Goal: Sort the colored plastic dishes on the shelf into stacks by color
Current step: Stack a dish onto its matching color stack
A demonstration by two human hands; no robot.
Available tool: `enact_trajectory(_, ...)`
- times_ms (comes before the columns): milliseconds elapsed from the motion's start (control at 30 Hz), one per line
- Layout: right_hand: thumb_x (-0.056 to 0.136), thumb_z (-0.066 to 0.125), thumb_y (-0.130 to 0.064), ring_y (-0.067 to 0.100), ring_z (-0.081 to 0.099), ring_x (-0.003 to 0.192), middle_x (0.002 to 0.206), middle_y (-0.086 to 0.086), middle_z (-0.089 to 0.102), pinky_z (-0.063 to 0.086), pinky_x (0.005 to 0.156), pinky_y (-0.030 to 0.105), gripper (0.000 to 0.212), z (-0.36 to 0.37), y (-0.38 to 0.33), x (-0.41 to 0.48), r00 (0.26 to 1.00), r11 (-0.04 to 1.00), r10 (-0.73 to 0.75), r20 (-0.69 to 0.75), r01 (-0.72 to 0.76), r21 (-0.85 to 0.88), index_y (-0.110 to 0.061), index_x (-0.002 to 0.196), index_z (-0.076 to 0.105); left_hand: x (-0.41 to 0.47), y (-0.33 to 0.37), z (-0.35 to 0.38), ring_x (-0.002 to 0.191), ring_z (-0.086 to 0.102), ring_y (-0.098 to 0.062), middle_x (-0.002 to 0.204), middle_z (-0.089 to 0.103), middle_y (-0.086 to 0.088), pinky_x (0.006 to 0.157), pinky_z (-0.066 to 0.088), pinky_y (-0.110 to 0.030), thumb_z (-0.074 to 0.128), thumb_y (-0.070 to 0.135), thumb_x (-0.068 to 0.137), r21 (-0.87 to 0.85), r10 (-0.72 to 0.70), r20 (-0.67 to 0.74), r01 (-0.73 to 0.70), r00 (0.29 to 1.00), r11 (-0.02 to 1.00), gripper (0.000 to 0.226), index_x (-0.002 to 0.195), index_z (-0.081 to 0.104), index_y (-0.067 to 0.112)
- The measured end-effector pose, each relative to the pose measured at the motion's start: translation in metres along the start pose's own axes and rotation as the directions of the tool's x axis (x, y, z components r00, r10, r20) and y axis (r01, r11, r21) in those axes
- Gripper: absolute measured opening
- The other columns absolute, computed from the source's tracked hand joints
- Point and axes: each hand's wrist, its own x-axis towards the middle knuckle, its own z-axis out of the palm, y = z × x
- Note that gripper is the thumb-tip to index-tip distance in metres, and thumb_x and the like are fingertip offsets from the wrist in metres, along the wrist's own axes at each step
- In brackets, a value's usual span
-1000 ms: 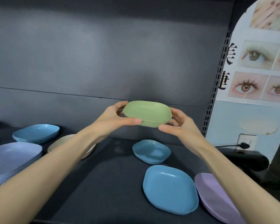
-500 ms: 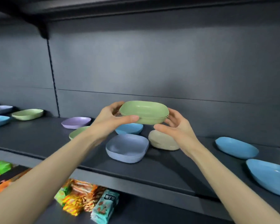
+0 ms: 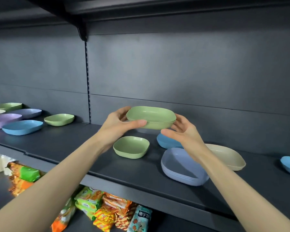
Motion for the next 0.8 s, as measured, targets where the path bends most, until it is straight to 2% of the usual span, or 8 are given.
enact_trajectory(100,0.072,0.08,-0.011,0.006,0.054,0.122,0.128,-0.011,0.061,0.042,0.106,0.034,0.066,0.021,0.011,0.019,1.0,1.0,0.013,0.01,-0.013,0.008,-0.024,0.129,0.051,0.011,-0.013,-0.023,0.09,0.06,-0.019,0.104,0.071,0.002,0.076,0.042,-0.022,0.085,0.043,0.053,0.021,-0.035,-0.013,0.035,0.999,0.999,0.07,0.116,0.062,0.025)
enact_trajectory(167,0.072,0.079,-0.009,0.005,0.055,0.12,0.128,-0.011,0.06,0.043,0.105,0.03,0.065,0.034,0.016,0.031,1.0,1.0,0.024,0.003,-0.024,0.015,-0.022,0.13,0.051,0.021,-0.019,-0.039,0.087,0.058,-0.017,0.098,0.069,0.004,0.074,0.038,-0.021,0.085,0.037,0.061,0.042,-0.038,0.014,0.038,0.999,0.998,0.047,0.104,0.066,0.028)
enact_trajectory(233,0.073,0.078,-0.008,0.005,0.055,0.12,0.128,-0.01,0.061,0.044,0.102,0.026,0.064,0.046,0.02,0.042,1.0,1.0,0.019,0.003,-0.019,0.012,-0.021,0.129,0.051,0.03,-0.023,-0.053,0.094,0.065,-0.002,0.095,0.072,0.018,0.08,0.041,-0.013,0.081,0.025,0.071,0.054,-0.021,0.005,0.021,1.0,0.998,0.031,0.096,0.063,0.033)
enact_trajectory(300,0.07,0.08,-0.008,0.005,0.056,0.119,0.126,-0.01,0.062,0.045,0.099,0.023,0.066,0.059,0.024,0.053,1.0,1.0,0.021,0.001,-0.021,0.009,-0.021,0.128,0.051,0.037,-0.03,-0.065,0.099,0.062,0.006,0.094,0.071,0.024,0.084,0.042,-0.012,0.084,0.022,0.069,0.045,-0.004,0.002,0.004,1.0,0.999,0.037,0.094,0.06,0.036)
enact_trajectory(433,0.07,0.081,-0.009,0.005,0.057,0.117,0.125,-0.01,0.062,0.045,0.099,0.024,0.067,0.08,0.033,0.066,0.999,0.999,0.038,-0.025,-0.038,-0.022,-0.019,0.129,0.051,0.049,-0.05,-0.087,0.104,0.063,-0.002,0.104,0.072,0.014,0.093,0.044,-0.02,0.079,0.032,0.062,0.027,-0.015,0.027,0.014,1.0,1.0,0.043,0.102,0.065,0.03)
enact_trajectory(533,0.074,0.077,-0.007,-0.002,0.059,0.111,0.12,-0.012,0.063,0.047,0.089,0.014,0.06,0.093,0.036,0.069,0.997,0.998,0.024,-0.076,-0.027,-0.048,-0.019,0.127,0.052,0.059,-0.061,-0.098,0.1,0.064,0.001,0.1,0.072,0.015,0.085,0.043,-0.016,0.083,0.024,0.068,-0.012,-0.011,0.062,0.012,0.998,1.0,0.035,0.095,0.063,0.033)
enact_trajectory(633,0.077,0.074,-0.004,-0.012,0.059,0.101,0.114,-0.016,0.063,0.046,0.08,0.007,0.054,0.105,0.038,0.069,0.989,0.995,-0.012,-0.145,-0.003,-0.1,-0.021,0.123,0.052,0.067,-0.067,-0.106,0.098,0.064,0.001,0.101,0.072,0.014,0.082,0.043,-0.014,0.079,0.033,0.063,-0.017,-0.001,0.123,0.003,0.992,1.0,0.041,0.101,0.064,0.031)
enact_trajectory(800,0.075,0.078,-0.009,0.009,0.059,0.115,0.121,-0.008,0.064,0.046,0.102,0.036,0.055,0.127,0.046,0.068,0.972,0.989,0.002,-0.235,-0.036,-0.142,-0.023,0.123,0.054,0.08,-0.079,-0.127,0.101,0.063,0.0,0.103,0.071,0.013,0.085,0.042,-0.015,0.076,0.036,0.06,-0.032,0.001,0.212,0.006,0.977,0.999,0.041,0.099,0.063,0.034)
